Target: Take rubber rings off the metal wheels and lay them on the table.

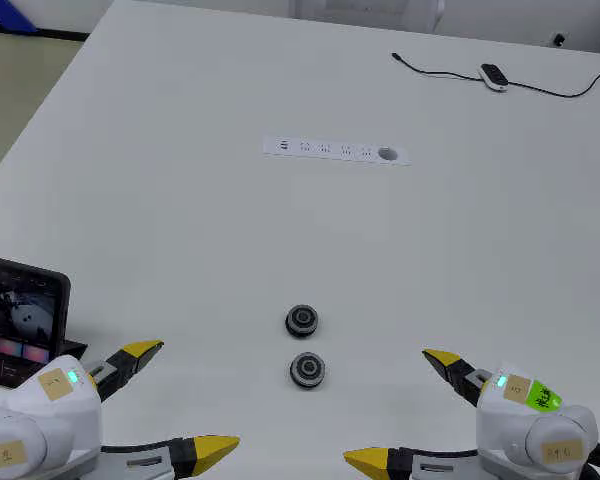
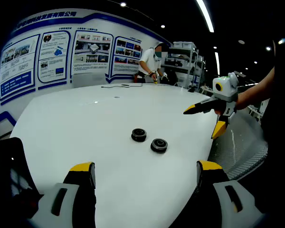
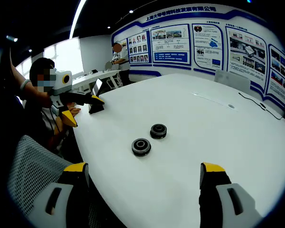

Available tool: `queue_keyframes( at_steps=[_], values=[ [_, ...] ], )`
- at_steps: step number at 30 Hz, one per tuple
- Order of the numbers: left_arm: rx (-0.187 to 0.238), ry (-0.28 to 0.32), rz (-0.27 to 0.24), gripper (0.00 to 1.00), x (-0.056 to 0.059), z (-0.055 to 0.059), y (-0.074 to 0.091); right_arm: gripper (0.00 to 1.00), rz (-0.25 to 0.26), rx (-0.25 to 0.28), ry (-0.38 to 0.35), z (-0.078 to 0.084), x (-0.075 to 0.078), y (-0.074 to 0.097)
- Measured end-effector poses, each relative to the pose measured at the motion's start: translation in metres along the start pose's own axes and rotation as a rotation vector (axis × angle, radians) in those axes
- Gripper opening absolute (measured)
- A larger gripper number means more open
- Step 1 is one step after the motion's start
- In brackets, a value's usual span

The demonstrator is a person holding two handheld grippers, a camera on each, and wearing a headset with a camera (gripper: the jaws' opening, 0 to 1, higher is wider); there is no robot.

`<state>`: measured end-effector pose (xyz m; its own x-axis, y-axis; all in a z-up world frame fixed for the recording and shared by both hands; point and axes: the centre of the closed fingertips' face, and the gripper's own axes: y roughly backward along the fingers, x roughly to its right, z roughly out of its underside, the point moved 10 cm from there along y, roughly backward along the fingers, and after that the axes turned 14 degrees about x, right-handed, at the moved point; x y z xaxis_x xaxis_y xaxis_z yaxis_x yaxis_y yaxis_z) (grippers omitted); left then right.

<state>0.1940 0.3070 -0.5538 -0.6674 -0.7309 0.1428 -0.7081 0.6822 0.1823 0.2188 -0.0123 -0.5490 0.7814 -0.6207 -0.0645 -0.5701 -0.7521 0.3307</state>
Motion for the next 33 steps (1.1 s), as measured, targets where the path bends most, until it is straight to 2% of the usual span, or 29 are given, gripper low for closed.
queue_keyframes(
  at_steps=[33],
  values=[
    [-0.017,0.017,-0.004,0.85,-0.0014,0.0022,-0.0033,0.96,-0.016,-0.003,-0.032,0.0013,0.0016,-0.0046]
  ],
)
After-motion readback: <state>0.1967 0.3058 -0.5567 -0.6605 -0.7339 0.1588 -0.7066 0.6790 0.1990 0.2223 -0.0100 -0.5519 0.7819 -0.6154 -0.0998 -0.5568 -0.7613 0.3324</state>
